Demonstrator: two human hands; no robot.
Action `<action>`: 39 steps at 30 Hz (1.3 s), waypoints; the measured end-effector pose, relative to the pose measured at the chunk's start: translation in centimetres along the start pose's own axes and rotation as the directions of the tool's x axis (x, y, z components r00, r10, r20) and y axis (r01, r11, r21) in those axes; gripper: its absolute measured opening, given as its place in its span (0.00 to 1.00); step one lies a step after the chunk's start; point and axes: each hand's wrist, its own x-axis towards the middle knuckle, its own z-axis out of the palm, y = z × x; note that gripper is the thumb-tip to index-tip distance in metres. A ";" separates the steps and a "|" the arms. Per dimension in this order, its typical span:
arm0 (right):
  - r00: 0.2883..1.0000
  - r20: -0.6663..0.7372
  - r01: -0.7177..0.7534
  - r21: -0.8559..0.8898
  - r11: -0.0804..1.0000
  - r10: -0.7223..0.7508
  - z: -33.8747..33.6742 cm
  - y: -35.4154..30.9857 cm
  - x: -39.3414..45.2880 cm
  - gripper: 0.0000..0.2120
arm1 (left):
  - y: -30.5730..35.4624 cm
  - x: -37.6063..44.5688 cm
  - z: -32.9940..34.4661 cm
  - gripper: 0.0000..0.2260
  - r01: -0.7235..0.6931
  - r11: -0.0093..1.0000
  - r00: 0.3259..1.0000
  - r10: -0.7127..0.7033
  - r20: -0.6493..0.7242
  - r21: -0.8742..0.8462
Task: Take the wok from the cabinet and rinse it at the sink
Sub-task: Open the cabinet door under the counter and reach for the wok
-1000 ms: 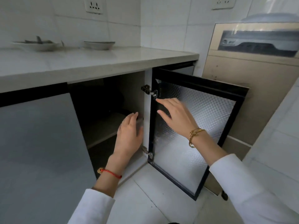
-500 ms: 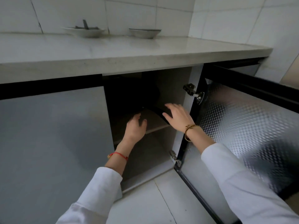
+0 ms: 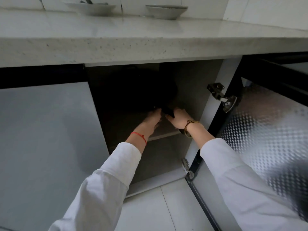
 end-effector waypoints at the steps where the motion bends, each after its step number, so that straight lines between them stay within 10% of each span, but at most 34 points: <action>1: 1.000 0.014 -0.012 0.044 0.999 0.012 0.1 0.1 0.3 0.14 | -0.1 0.4 0.3 0.16 0.022 0.999 1.000 -0.021 0.019 -0.041; 8: 0.967 0.221 -0.213 0.438 0.873 0.125 0.2 -0.4 1.3 0.14 | 0.2 0.7 2.1 0.14 0.151 0.930 0.988 -0.134 0.074 -0.336; 18: 0.967 0.223 -0.219 0.486 0.846 0.122 2.0 -3.0 -0.7 0.14 | 0.0 -0.7 0.4 0.10 0.163 0.905 0.986 -0.134 0.100 -0.393; 28: 0.830 0.526 -0.546 0.699 0.463 0.184 1.4 -3.4 -5.2 0.13 | -1.3 -4.8 -1.5 0.11 0.225 0.915 0.941 -0.115 0.318 -0.336; 39: 0.900 0.234 -0.413 0.730 0.545 0.369 5.5 -5.3 -9.6 0.04 | -3.5 -8.2 -2.4 0.09 0.206 0.924 0.954 -0.117 0.275 -0.321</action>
